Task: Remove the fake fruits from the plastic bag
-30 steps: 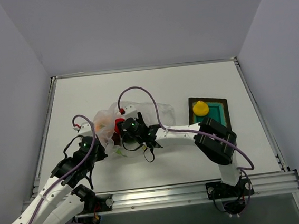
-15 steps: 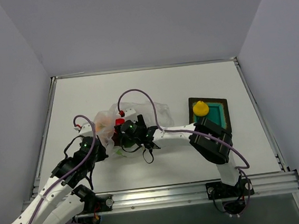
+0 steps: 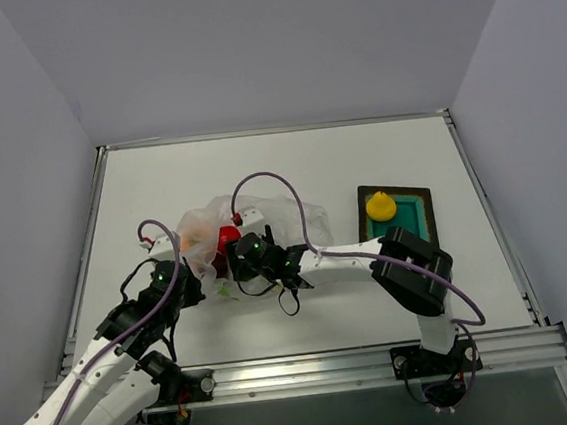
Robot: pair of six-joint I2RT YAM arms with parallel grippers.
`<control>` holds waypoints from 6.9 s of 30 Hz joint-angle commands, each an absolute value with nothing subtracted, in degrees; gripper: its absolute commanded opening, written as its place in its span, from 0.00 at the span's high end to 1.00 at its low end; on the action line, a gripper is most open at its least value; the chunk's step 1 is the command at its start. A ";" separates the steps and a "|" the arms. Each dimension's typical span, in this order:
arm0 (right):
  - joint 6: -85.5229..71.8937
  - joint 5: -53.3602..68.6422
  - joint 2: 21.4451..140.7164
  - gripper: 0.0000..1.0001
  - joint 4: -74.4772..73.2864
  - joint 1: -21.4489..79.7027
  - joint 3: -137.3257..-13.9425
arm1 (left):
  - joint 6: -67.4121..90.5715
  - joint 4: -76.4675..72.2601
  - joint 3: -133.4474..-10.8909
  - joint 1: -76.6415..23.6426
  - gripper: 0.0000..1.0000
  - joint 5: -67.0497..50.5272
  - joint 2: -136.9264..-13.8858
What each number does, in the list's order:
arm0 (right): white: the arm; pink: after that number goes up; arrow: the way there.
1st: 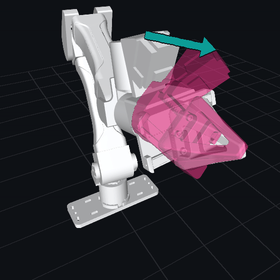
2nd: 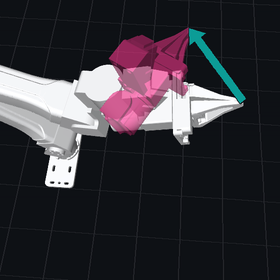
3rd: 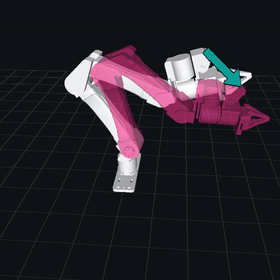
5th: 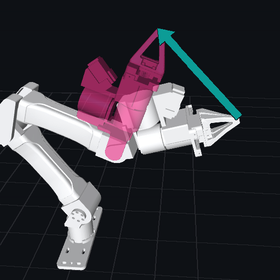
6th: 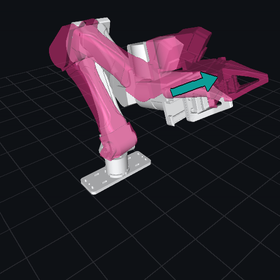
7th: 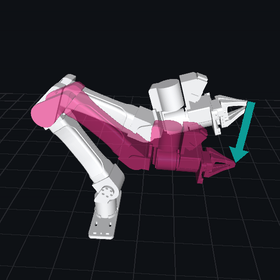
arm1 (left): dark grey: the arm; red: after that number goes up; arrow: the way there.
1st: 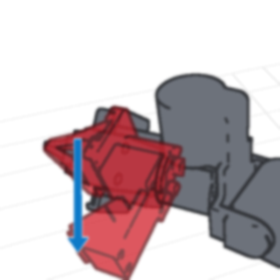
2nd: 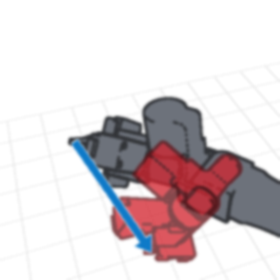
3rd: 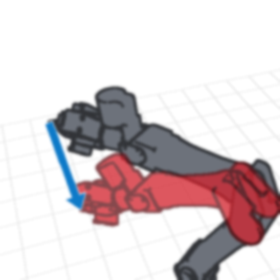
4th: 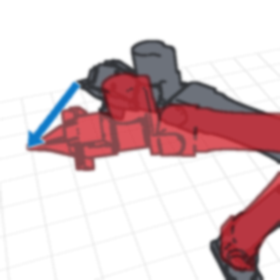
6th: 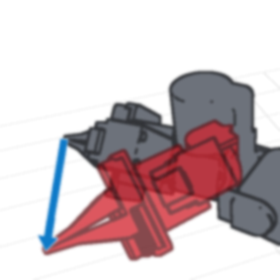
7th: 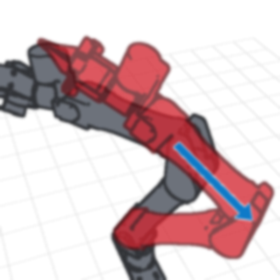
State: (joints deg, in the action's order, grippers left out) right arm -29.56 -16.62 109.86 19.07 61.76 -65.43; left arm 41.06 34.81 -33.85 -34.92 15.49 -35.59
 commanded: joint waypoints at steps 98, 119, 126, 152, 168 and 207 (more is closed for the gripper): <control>-12.94 -3.85 103.68 0.76 24.43 60.29 -68.99 | 52.82 46.50 -36.12 -35.95 0.98 26.63 -26.89; -8.79 -10.38 125.94 0.14 23.81 55.11 -86.83 | 47.73 37.88 -35.33 -35.95 0.98 25.93 -31.90; -8.87 -6.59 125.60 0.67 29.70 54.67 -85.79 | 46.85 36.57 -35.95 -35.95 0.98 26.98 -34.01; -17.40 6.42 85.36 0.78 39.45 57.92 -59.16 | 43.33 29.09 -41.66 -35.86 0.98 31.81 -35.42; -34.27 -32.18 41.24 0.82 11.87 24.74 -30.60 | 39.55 32.96 -41.92 -35.95 0.98 21.54 -28.83; -37.10 -14.27 41.49 0.22 13.35 7.55 -28.47 | 47.19 43.06 -37.18 -35.95 0.98 25.31 -25.84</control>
State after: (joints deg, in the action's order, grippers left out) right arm -39.92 -17.76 45.21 12.78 5.56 -23.83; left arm 44.80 40.40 -37.45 -35.66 23.70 -25.50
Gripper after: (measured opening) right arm 0.809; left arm 0.027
